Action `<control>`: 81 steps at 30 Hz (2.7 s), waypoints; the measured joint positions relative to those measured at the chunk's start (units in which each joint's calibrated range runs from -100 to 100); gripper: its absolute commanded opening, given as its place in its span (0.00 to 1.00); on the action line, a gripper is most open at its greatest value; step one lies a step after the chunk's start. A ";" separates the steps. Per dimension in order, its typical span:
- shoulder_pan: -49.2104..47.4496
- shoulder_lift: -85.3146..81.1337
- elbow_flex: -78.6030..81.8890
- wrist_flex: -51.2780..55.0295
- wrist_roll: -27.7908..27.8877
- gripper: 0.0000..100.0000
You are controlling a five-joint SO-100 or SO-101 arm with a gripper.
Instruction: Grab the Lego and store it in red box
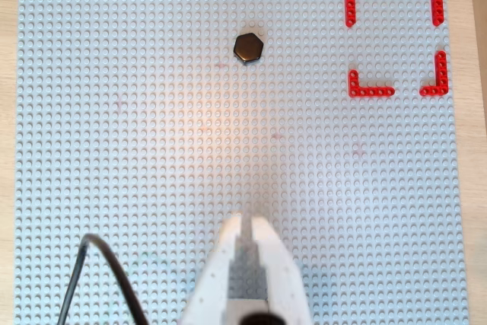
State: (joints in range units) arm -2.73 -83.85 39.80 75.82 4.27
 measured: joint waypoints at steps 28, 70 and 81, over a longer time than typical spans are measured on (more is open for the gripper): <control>-4.51 35.93 34.70 -63.04 0.34 0.02; -0.51 71.17 20.66 -69.86 0.10 0.18; -0.58 72.95 16.46 -63.56 0.15 0.18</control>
State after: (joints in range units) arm -3.31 -10.90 56.26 12.26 4.42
